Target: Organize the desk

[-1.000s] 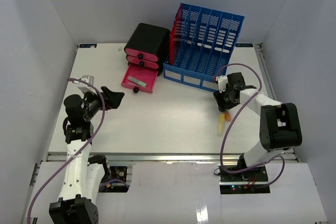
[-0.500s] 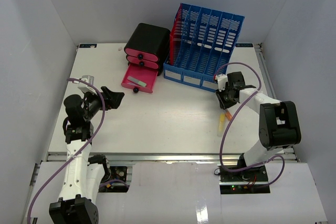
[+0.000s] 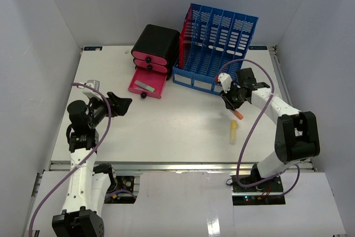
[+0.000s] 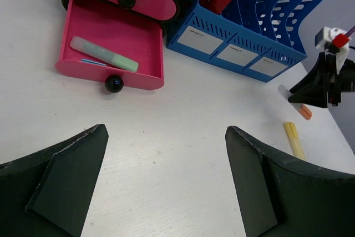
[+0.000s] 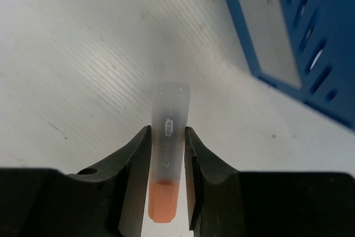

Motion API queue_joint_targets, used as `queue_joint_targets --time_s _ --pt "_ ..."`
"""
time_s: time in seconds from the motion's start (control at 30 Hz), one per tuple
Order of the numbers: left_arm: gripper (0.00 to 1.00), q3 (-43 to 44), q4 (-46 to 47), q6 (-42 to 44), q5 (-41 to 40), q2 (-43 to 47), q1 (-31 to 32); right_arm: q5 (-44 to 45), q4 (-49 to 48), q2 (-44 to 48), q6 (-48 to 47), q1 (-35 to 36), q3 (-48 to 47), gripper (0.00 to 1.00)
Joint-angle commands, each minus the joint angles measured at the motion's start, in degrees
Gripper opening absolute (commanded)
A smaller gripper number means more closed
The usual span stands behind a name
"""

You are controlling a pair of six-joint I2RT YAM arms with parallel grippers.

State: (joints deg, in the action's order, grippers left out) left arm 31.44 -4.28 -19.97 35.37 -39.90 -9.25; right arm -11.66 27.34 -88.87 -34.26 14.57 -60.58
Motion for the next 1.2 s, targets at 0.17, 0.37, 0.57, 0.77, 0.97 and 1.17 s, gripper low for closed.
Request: queue_joint_targets --time_s 0.17,0.37,0.57,0.77,0.97,1.17 --pt "0.98 -0.1 1.0 0.5 2.1 0.8 0.1 -5.8 4.5 -4.9 -6.6 15.0 -18.9 0.08" --pt "0.98 -0.4 0.9 0.7 1.0 1.9 0.1 -4.2 4.6 -19.9 -8.3 25.6 -36.7 0.08" --pt "0.98 -0.3 0.0 1.3 -0.6 3.4 0.2 1.7 1.5 -37.3 -5.9 32.1 -62.0 0.08" --pt "0.98 -0.4 -0.2 1.5 -0.6 4.0 0.2 10.1 -16.0 -45.6 -0.9 34.6 -65.5 0.08" --pt "0.98 -0.4 -0.4 1.6 0.1 3.7 0.3 17.0 -26.0 -50.1 -1.0 34.7 -65.3 0.09" --pt "0.98 -0.4 -0.2 1.4 0.8 3.6 0.3 18.1 -29.7 -51.3 -1.4 34.8 -62.9 0.47"
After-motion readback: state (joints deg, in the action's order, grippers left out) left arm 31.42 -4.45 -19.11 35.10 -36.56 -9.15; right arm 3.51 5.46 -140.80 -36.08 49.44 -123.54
